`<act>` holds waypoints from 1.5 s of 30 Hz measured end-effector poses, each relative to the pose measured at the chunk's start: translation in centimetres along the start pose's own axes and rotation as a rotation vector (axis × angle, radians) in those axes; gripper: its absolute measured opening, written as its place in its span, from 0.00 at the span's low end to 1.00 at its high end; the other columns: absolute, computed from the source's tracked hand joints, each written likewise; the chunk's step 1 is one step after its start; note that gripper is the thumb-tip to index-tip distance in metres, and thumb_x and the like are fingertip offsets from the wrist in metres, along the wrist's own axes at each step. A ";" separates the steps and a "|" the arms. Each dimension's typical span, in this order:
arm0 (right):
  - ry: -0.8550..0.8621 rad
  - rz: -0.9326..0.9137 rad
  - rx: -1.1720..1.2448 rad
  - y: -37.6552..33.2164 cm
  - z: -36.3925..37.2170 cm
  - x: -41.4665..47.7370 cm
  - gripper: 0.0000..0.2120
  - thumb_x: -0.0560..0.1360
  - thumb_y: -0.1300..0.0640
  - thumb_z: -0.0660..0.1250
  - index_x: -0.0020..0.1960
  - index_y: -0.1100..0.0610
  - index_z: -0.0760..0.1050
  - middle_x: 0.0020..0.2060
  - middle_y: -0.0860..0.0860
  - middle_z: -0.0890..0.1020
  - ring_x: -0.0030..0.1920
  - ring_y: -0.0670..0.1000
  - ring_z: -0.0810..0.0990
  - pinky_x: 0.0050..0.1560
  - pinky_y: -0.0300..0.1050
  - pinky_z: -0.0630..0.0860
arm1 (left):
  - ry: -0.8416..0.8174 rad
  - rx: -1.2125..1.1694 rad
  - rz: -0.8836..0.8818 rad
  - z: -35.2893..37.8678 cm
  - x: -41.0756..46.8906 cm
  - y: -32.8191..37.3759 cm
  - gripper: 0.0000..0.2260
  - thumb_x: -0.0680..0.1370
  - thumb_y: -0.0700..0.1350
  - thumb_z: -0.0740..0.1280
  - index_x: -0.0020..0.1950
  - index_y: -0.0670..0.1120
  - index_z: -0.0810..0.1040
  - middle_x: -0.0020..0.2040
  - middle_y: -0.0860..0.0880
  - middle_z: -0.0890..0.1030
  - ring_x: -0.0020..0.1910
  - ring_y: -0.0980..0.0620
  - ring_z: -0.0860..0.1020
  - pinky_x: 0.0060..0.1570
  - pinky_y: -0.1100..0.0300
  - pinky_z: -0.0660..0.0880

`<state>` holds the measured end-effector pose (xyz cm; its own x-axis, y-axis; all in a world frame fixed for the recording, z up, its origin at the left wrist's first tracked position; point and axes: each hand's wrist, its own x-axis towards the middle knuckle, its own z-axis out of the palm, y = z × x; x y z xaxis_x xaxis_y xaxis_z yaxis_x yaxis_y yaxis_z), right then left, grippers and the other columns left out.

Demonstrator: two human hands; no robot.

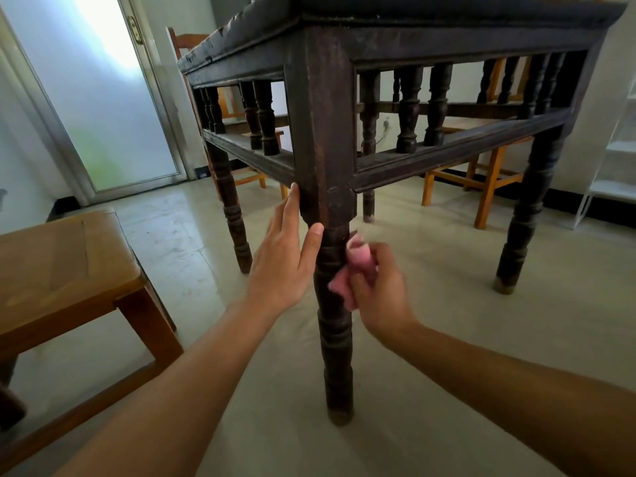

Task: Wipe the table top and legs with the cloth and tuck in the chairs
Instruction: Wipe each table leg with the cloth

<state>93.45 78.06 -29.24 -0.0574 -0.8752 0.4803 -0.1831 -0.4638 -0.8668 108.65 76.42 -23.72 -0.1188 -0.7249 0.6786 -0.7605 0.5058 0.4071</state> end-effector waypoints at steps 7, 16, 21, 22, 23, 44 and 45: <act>-0.134 0.065 -0.365 6.8 -0.7 -7.1 0.18 0.74 0.64 0.68 0.42 0.40 0.70 0.46 0.46 0.76 0.41 0.46 0.80 0.37 0.37 0.77 | -0.054 0.153 -0.031 0.5 -2.1 -0.2 0.29 0.80 0.58 0.54 0.77 0.46 0.53 0.76 0.45 0.60 0.74 0.46 0.61 0.68 0.49 0.67; -0.003 0.046 -0.212 4.6 1.1 -2.7 0.13 0.77 0.59 0.61 0.60 0.47 0.72 0.52 0.53 0.79 0.46 0.52 0.81 0.44 0.45 0.79 | -0.073 0.106 -0.060 1.8 -3.4 0.1 0.31 0.81 0.53 0.58 0.78 0.46 0.48 0.75 0.46 0.61 0.73 0.48 0.63 0.67 0.53 0.65; -0.272 0.142 -0.346 7.6 -1.5 -8.5 0.19 0.72 0.69 0.62 0.42 0.44 0.75 0.36 0.45 0.80 0.32 0.43 0.80 0.37 0.36 0.75 | -0.075 0.100 -0.042 2.4 -3.8 0.3 0.31 0.81 0.53 0.59 0.78 0.45 0.48 0.75 0.46 0.62 0.72 0.48 0.64 0.66 0.54 0.65; -0.212 0.165 -0.321 7.3 -2.2 -7.6 0.19 0.73 0.71 0.62 0.41 0.45 0.75 0.36 0.46 0.81 0.31 0.44 0.81 0.36 0.36 0.75 | -0.073 0.109 -0.034 2.4 -3.9 0.2 0.32 0.81 0.53 0.59 0.78 0.45 0.48 0.75 0.46 0.62 0.72 0.48 0.63 0.66 0.54 0.65; -0.117 0.154 -0.284 6.8 -2.7 -6.2 0.19 0.74 0.71 0.62 0.42 0.46 0.75 0.38 0.48 0.81 0.31 0.45 0.81 0.35 0.36 0.76 | -0.074 0.119 -0.032 2.5 -4.0 0.2 0.32 0.81 0.52 0.60 0.78 0.45 0.47 0.75 0.46 0.62 0.73 0.48 0.63 0.67 0.53 0.65; 0.192 0.322 0.098 6.6 1.4 -4.6 0.10 0.77 0.67 0.61 0.48 0.52 0.72 0.34 0.53 0.80 0.31 0.52 0.79 0.35 0.51 0.80 | -0.130 0.070 0.113 4.0 -7.5 -1.5 0.30 0.80 0.46 0.62 0.77 0.56 0.49 0.71 0.44 0.64 0.62 0.48 0.73 0.57 0.50 0.77; 0.162 0.349 0.045 6.6 2.3 -6.0 0.11 0.77 0.67 0.60 0.47 0.51 0.72 0.34 0.53 0.81 0.29 0.50 0.79 0.31 0.46 0.78 | -0.128 0.083 0.125 4.1 -7.5 -1.7 0.30 0.80 0.45 0.62 0.77 0.56 0.51 0.71 0.43 0.63 0.63 0.47 0.73 0.57 0.49 0.77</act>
<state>94.85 79.98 -38.14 -0.2636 -0.9500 0.1674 -0.0821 -0.1508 -0.9851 108.19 79.05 -32.04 -0.2918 -0.7151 0.6352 -0.7844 0.5589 0.2689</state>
